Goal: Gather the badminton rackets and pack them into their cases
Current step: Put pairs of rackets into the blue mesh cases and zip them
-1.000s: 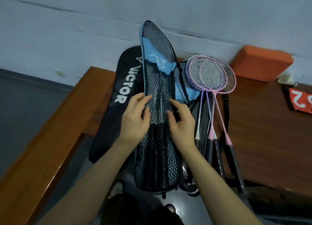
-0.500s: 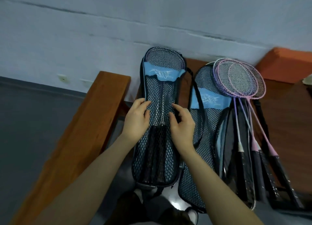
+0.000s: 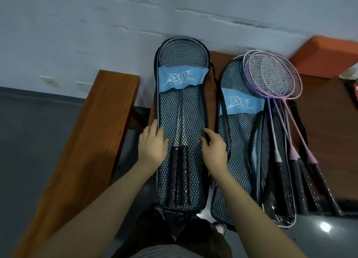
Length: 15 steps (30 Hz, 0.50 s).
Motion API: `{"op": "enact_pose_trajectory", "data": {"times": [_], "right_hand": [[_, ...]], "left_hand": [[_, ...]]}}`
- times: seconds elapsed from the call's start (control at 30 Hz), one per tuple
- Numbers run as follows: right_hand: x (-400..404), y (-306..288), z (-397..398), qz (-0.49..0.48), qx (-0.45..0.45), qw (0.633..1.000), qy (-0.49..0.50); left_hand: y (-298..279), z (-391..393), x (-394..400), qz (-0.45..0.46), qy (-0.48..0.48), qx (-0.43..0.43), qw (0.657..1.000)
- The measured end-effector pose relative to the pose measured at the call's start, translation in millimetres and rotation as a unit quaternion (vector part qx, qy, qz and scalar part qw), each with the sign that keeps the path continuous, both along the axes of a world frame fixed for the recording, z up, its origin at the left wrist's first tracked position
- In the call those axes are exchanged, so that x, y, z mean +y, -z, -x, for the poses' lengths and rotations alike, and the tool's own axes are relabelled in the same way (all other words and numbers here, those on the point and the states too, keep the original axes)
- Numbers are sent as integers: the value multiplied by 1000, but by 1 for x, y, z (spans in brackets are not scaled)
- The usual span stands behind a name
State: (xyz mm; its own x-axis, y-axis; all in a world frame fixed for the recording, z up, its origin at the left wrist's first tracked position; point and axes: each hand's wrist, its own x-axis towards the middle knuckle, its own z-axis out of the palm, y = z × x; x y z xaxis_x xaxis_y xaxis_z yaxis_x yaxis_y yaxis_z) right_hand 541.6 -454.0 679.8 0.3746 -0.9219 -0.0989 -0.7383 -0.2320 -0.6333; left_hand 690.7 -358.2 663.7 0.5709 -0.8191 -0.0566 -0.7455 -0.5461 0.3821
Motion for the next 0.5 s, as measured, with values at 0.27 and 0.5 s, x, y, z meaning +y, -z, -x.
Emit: {"op": "enact_pose_trajectory", "data": {"times": [0.27, 0.5], "right_hand": [[-6, 11, 2, -5, 180, 981, -67], [-22, -4, 33, 2, -44, 993, -106]], "left_hand": [[9, 2, -1, -79, 46, -34, 995], [-15, 38, -15, 54, 73, -31, 995]]}}
